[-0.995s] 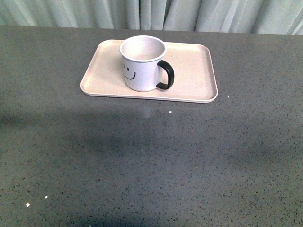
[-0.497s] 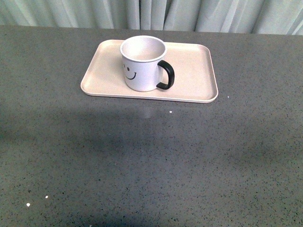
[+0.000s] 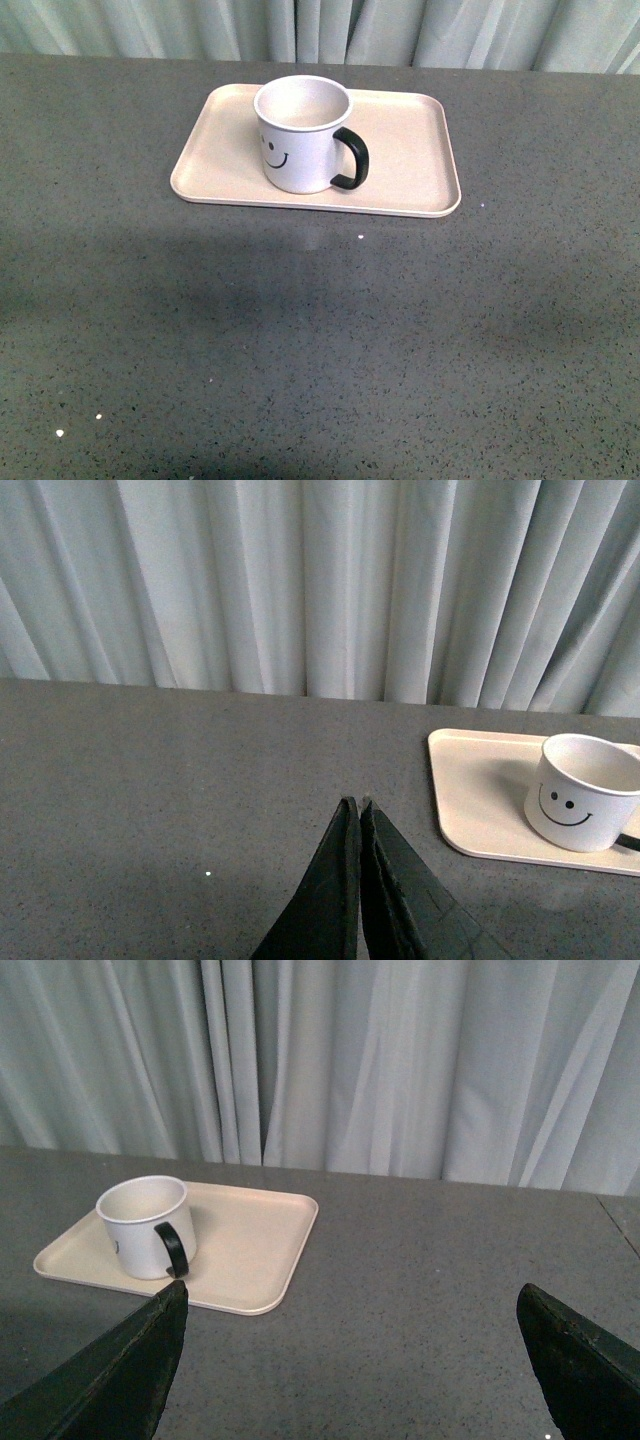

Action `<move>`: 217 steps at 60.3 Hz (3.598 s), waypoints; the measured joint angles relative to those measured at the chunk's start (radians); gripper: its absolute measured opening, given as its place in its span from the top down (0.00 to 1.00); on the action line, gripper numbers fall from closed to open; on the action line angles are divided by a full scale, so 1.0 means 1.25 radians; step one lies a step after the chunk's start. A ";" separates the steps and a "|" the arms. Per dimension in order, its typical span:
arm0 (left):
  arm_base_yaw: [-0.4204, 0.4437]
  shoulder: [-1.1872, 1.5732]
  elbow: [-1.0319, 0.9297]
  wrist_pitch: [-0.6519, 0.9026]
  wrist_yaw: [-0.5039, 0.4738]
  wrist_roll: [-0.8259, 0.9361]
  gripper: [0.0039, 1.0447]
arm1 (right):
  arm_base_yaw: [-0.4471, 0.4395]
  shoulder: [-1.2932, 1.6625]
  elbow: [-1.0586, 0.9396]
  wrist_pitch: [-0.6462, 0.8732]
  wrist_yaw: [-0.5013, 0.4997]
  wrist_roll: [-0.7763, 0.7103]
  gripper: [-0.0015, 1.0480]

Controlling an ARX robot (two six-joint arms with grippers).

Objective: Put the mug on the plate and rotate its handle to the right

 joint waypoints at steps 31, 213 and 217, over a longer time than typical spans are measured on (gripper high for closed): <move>0.000 -0.146 0.000 -0.161 0.000 0.000 0.79 | 0.000 0.000 0.000 0.000 0.000 0.000 0.09; 0.001 -0.146 0.000 -0.161 0.000 0.000 0.09 | 0.136 1.927 1.652 -0.497 -0.296 -0.376 0.98; 0.001 -0.146 0.000 -0.161 0.000 0.000 0.09 | 0.131 1.941 1.666 -0.515 -0.313 -0.394 0.98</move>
